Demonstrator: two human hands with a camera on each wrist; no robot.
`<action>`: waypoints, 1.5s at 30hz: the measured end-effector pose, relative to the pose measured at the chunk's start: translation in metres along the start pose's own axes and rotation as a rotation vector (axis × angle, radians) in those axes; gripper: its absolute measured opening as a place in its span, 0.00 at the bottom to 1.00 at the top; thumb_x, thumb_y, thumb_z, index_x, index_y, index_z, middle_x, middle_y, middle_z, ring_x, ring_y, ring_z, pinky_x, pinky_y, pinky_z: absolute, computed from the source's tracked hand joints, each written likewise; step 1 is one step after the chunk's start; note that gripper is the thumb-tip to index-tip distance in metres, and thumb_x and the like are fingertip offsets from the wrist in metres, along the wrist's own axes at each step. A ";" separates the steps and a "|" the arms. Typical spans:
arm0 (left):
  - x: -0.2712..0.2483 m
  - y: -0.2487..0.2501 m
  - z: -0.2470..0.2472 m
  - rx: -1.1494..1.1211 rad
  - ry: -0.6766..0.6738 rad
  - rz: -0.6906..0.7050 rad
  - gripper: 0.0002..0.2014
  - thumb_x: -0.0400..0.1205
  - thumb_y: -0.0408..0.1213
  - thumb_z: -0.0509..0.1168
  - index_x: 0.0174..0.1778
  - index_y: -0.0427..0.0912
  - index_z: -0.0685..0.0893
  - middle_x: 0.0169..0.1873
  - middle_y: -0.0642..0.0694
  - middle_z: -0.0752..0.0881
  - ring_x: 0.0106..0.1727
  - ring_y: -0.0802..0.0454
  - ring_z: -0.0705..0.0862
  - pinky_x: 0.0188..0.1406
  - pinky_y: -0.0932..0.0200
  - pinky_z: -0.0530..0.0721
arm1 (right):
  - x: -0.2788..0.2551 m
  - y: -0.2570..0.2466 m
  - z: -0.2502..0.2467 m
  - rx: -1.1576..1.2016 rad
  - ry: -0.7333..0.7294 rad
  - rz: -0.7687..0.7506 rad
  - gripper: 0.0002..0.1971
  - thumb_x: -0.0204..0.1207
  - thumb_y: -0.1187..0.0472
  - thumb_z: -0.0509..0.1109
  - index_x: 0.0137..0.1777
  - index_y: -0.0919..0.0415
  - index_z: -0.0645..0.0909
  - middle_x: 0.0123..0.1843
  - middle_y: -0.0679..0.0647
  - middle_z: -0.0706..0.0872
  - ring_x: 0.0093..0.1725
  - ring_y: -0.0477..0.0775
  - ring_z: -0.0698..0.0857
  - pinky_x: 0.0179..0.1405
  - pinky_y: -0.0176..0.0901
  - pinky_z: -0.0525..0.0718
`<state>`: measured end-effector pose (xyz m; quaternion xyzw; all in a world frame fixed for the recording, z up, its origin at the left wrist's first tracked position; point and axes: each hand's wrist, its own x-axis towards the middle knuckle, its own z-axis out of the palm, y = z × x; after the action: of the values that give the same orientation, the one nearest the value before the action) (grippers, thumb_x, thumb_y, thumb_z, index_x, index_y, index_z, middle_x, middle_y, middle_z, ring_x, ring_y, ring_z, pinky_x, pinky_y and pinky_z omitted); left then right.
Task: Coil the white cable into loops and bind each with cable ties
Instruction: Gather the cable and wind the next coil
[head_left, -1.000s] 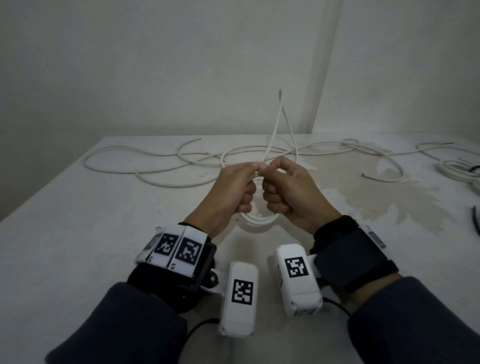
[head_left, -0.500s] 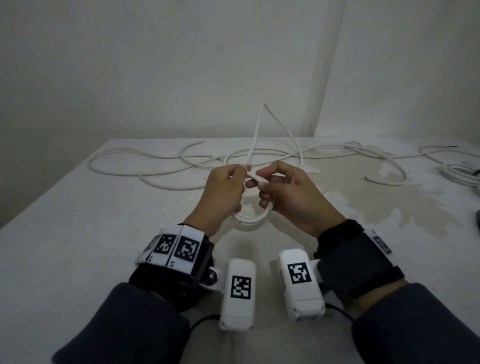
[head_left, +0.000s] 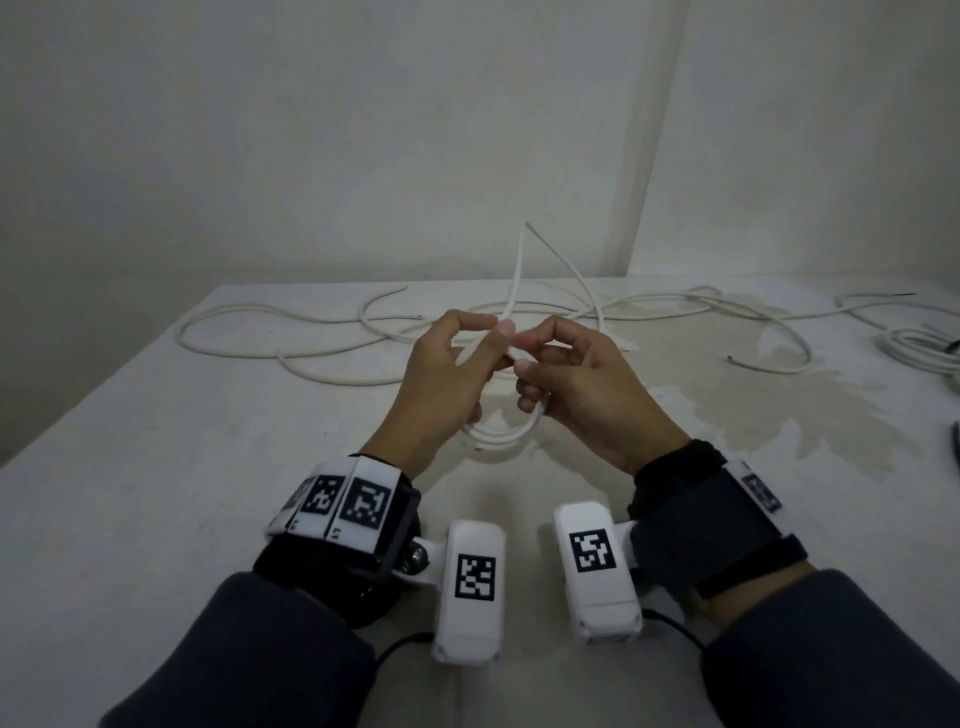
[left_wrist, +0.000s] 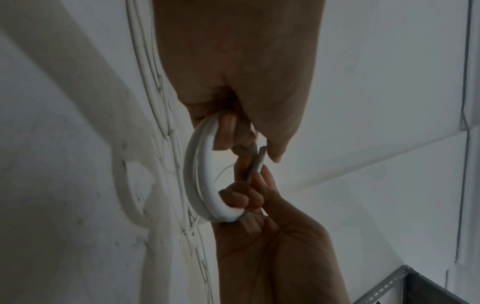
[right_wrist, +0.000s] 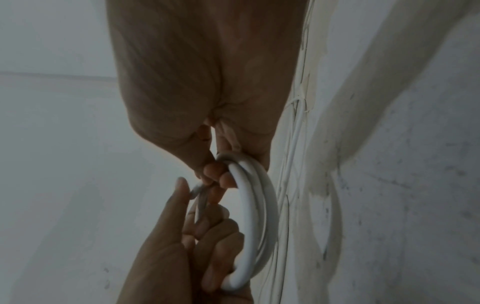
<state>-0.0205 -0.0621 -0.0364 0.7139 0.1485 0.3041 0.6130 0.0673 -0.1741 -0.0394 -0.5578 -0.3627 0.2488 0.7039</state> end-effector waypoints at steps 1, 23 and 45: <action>0.000 0.000 0.000 -0.014 0.007 0.009 0.11 0.83 0.44 0.65 0.57 0.43 0.81 0.31 0.49 0.83 0.18 0.63 0.72 0.18 0.67 0.69 | 0.000 0.000 0.000 -0.002 -0.002 -0.009 0.10 0.78 0.79 0.64 0.42 0.63 0.78 0.34 0.55 0.87 0.27 0.49 0.76 0.33 0.42 0.80; 0.017 0.065 -0.014 0.141 0.104 0.361 0.07 0.83 0.36 0.65 0.49 0.39 0.88 0.36 0.57 0.87 0.34 0.68 0.83 0.37 0.72 0.78 | 0.022 -0.056 0.005 -0.874 0.106 -0.326 0.18 0.80 0.51 0.69 0.67 0.55 0.77 0.56 0.54 0.67 0.49 0.47 0.81 0.54 0.37 0.80; 0.007 0.121 0.025 -0.413 0.286 0.235 0.09 0.82 0.36 0.65 0.40 0.43 0.89 0.18 0.56 0.65 0.21 0.59 0.63 0.18 0.67 0.64 | -0.004 -0.118 0.021 0.258 -0.114 -0.042 0.23 0.86 0.48 0.54 0.46 0.67 0.81 0.23 0.52 0.70 0.23 0.50 0.72 0.40 0.43 0.82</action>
<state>-0.0190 -0.1020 0.0802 0.5359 0.0849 0.4947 0.6788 0.0419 -0.1946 0.0755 -0.4398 -0.3787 0.3101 0.7530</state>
